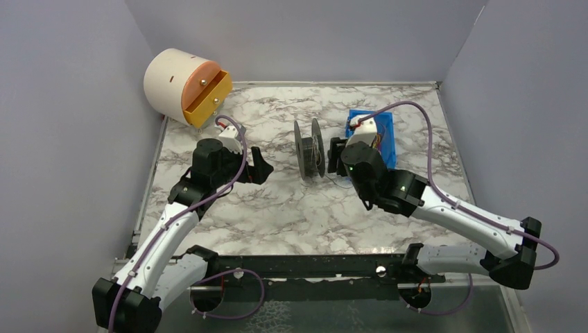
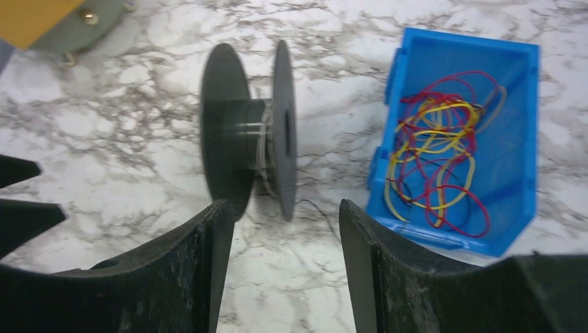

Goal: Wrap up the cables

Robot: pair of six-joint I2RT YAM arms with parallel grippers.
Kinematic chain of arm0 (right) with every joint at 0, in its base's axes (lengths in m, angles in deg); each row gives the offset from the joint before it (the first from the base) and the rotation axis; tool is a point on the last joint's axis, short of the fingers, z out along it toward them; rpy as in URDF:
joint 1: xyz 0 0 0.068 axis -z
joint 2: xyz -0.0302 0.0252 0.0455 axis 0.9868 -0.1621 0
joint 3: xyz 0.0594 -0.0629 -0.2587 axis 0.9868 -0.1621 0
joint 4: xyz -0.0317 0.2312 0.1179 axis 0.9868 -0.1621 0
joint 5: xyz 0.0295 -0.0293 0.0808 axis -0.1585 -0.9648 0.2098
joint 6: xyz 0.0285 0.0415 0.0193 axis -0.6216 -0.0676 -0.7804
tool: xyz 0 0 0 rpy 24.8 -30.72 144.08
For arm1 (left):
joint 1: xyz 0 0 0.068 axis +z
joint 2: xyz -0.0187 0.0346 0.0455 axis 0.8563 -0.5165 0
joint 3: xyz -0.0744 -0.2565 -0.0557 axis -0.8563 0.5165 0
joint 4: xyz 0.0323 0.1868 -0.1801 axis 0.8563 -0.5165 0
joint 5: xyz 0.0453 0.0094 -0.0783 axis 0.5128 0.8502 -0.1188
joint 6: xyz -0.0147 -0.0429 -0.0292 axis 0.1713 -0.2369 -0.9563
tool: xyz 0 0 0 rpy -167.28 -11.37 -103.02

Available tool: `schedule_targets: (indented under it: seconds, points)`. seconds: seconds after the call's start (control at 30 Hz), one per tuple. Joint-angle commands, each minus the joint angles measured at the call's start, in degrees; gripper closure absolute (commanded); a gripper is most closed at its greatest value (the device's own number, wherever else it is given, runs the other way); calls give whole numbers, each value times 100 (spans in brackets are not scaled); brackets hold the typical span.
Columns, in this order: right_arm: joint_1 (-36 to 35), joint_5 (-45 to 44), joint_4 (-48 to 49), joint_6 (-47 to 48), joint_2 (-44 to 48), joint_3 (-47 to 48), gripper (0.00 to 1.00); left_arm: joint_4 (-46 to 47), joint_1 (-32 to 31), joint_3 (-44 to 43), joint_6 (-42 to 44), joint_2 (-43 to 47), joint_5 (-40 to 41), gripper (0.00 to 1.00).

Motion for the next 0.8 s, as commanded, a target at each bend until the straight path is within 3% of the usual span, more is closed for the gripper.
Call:
schedule_targets:
  seconds: [0.0,0.17,0.37,0.77]
  points:
    - [513,-242,-661,176,411,-290,40,65,17,-6,36,94,-115,1]
    - [1506,693,-467,191,670,-849,43,62,7,7,32,88,-114,1]
    - [2638,1924,-104,-89,211,-1263,48,43,7,22,45,148,-89,1]
    - [3325,2729,962,-383,-1028,-1561,56,29,-37,30,69,216,-103,1]
